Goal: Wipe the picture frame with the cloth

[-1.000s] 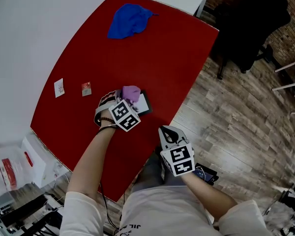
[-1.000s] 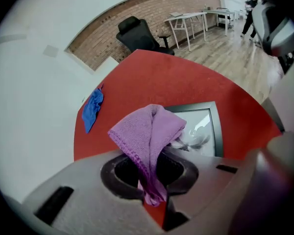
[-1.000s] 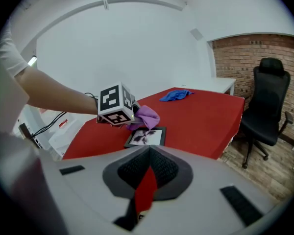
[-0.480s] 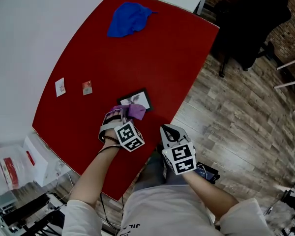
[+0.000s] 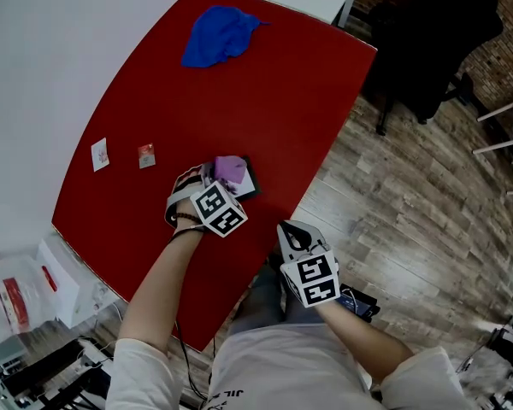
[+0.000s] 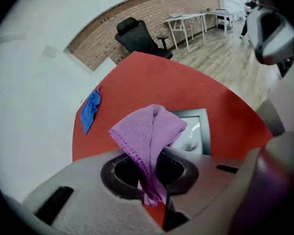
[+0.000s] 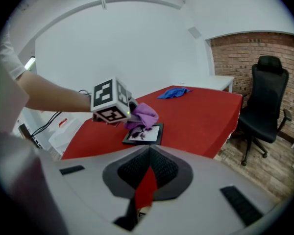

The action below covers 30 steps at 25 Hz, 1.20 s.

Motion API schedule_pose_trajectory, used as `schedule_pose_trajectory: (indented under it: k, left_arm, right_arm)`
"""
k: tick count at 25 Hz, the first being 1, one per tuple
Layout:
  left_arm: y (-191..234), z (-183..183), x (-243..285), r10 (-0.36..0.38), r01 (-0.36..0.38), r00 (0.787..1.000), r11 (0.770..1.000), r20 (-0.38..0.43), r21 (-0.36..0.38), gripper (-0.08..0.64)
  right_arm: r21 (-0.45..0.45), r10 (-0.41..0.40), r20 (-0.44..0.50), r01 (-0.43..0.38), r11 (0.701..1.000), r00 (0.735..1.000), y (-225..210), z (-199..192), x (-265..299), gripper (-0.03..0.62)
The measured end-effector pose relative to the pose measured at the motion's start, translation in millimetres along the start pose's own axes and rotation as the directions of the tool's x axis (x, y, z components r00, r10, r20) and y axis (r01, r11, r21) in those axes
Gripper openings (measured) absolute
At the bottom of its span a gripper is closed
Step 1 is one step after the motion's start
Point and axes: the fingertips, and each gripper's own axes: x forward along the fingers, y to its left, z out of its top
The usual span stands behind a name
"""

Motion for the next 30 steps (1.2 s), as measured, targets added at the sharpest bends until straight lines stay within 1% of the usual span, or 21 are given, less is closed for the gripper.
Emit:
schedule_pose_trajectory:
  k: [3,6,8,11,16,18,20,22,24,27,30]
  left_arm:
    - [21.2,11.3,17.4,0.010,-0.010,1.000,1.000,-0.028,0.005,0.063]
    - [19.9,16.2,26.2,0.000,0.001,0.999,1.000,-0.042,0.024,0.063]
    - [8.4,16.3,26.1,-0.010,0.012,0.999,0.999,-0.049,0.045,0.063]
    - [-18.9,19.8,15.9,-0.012,0.017,0.999,0.994,-0.043,0.105,0.063]
    - [-66.7,15.7,-9.6,-0.044,0.048,0.999,0.986,-0.033,0.157,0.063]
    - [-78.7,12.3,-14.7,-0.047,0.052,0.998,0.982,-0.035,0.181,0.063]
    - [-81.9,10.3,-16.1,-0.043,0.049,0.998,0.980,-0.036,0.193,0.063]
    - [-75.6,11.2,-15.6,-0.036,0.042,0.999,0.982,-0.034,0.187,0.063]
    - [-59.7,14.7,-12.2,-0.023,0.028,0.999,0.987,-0.033,0.161,0.063]
    - [-27.3,22.7,2.6,-0.007,0.011,0.999,0.995,-0.046,0.096,0.063]
    - [-2.8,30.0,20.6,-0.015,0.016,0.997,1.000,-0.070,0.014,0.063]
  right_arm:
    - [0.004,-0.012,-0.007,0.012,1.000,1.000,-7.2,-3.5,-3.7,0.005]
    - [0.019,-0.029,-0.003,0.029,0.999,1.000,-15.1,-4.1,-5.9,0.005]
    - [0.024,-0.033,-0.002,0.033,0.999,0.999,-19.4,-4.7,-6.2,0.005]
    - [0.023,-0.033,-0.004,0.033,0.999,0.999,-24.0,-6.4,-5.9,0.005]
    - [0.021,-0.018,0.002,0.018,1.000,1.000,-20.2,-2.1,-1.2,0.005]
    - [0.016,-0.007,0.006,0.007,1.000,1.000,-16.2,0.0,1.1,0.005]
    - [0.014,0.001,0.006,-0.001,1.000,1.000,-12.8,0.2,2.6,0.005]
    - [0.015,0.004,0.007,-0.004,1.000,1.000,-11.1,-0.4,2.6,0.005]
    - [0.018,0.002,0.006,-0.002,1.000,1.000,-11.2,-1.3,1.3,0.005]
    - [0.031,-0.008,0.001,0.008,0.999,1.000,-15.2,-4.9,-0.1,0.005]
    - [0.043,-0.021,0.001,0.021,0.999,1.000,-20.7,-7.2,-3.5,0.005]
